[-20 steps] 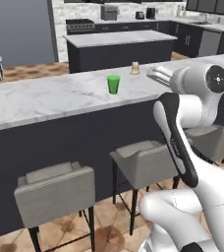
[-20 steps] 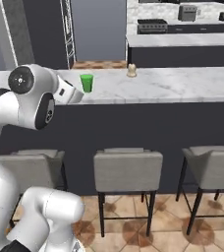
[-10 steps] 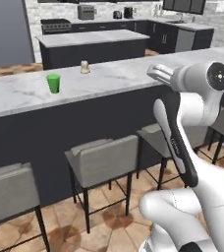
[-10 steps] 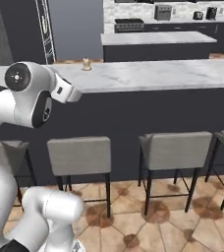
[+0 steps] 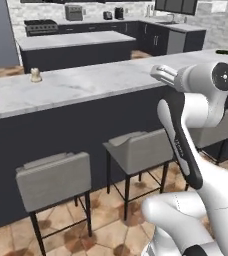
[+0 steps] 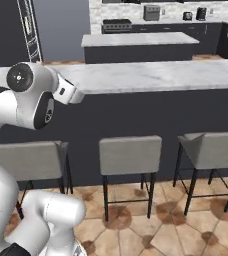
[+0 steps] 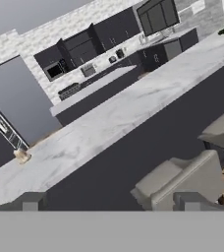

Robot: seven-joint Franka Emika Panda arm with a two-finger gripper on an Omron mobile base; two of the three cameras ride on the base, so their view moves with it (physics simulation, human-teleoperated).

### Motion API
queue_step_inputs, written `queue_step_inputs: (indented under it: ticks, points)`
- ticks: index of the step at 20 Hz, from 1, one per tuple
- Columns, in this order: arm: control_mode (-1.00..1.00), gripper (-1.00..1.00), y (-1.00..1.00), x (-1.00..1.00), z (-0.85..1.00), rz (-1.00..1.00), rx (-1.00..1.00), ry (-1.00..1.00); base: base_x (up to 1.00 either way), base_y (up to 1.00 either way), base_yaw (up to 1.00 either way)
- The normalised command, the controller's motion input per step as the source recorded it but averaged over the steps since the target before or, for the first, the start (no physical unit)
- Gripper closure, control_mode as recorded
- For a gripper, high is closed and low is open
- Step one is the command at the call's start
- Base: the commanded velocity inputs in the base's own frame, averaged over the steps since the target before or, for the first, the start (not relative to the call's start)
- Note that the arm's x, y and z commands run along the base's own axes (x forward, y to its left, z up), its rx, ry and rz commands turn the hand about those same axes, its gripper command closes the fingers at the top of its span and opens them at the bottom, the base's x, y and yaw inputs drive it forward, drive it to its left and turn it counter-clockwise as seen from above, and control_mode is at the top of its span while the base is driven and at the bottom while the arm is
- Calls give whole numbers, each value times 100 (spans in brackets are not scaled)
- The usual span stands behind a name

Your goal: Open the cabinet directly in front. Then move the beer and the cup to the dining counter with the candle on it.

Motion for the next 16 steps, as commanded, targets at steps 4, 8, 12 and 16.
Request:
queue_step_inputs:
  ticks: [4, 8, 12, 16]
  points:
    - [100, -100, 0, 0, 0, 0, 0, 0, 15, -100, 0]
    - [100, -100, 0, 0, 0, 0, 0, 0, 9, -100, 0]
    - [100, -100, 0, 0, 0, 0, 0, 0, 12, -100, 1]
    - [100, -100, 0, 0, 0, 0, 0, 0, 10, -100, 0]
